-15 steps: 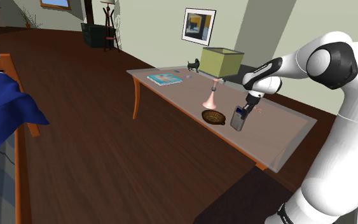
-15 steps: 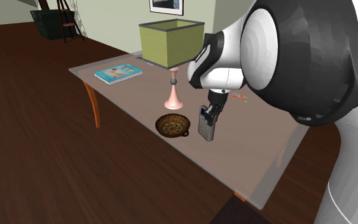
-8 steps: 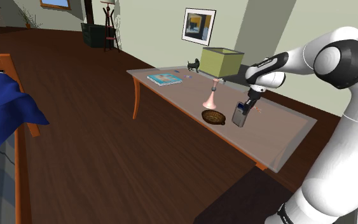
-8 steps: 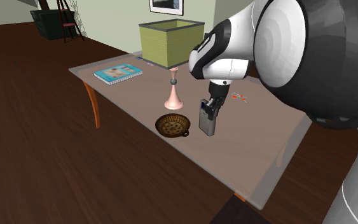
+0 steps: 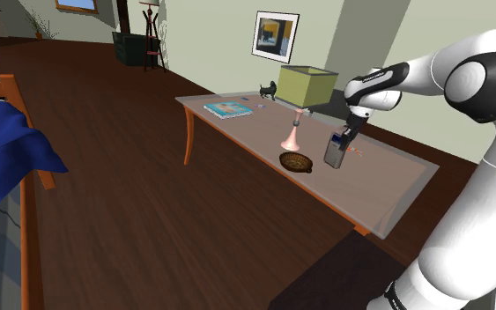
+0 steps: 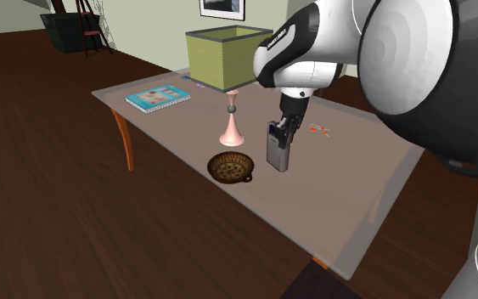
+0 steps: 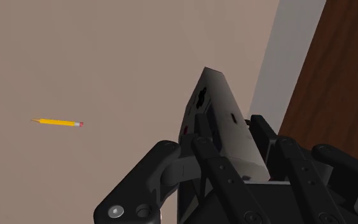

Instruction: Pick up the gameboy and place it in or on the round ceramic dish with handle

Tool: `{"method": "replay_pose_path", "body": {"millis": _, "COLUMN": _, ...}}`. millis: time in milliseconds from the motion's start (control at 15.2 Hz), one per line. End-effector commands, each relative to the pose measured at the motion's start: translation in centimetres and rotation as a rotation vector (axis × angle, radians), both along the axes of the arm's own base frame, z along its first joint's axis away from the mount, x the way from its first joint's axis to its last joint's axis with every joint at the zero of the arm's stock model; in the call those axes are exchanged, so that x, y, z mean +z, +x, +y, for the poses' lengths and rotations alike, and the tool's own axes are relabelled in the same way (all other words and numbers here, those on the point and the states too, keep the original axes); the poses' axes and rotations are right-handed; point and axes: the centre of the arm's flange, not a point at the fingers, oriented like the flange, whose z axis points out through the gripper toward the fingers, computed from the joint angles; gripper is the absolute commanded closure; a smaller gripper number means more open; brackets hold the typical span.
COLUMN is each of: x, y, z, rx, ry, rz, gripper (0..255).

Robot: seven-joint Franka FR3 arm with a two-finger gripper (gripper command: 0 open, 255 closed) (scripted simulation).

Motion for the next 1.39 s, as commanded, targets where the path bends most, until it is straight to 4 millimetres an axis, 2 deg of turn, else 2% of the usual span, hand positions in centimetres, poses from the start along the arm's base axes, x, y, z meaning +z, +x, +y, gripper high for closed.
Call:
{"method": "replay_pose_path", "body": {"millis": 0, "x": 1.1, "y": -0.1, "z": 0.1, "rx": 0.0, "ry": 0.0, "rz": 0.0, "gripper": 255}}
{"method": "replay_pose_path", "body": {"millis": 396, "x": 4.1, "y": -0.1, "z": 0.1, "rx": 0.0, "ry": 0.0, "rz": 0.0, "gripper": 255}}
{"method": "replay_pose_path", "body": {"millis": 1188, "x": 7.9, "y": 12.9, "z": 8.2, "rx": 0.0, "ry": 0.0, "rz": 0.0, "gripper": 255}}
{"method": "replay_pose_path", "body": {"millis": 1320, "x": 7.4, "y": 13.3, "z": 8.4, "rx": 0.0, "ry": 0.0, "rz": 0.0, "gripper": 255}}
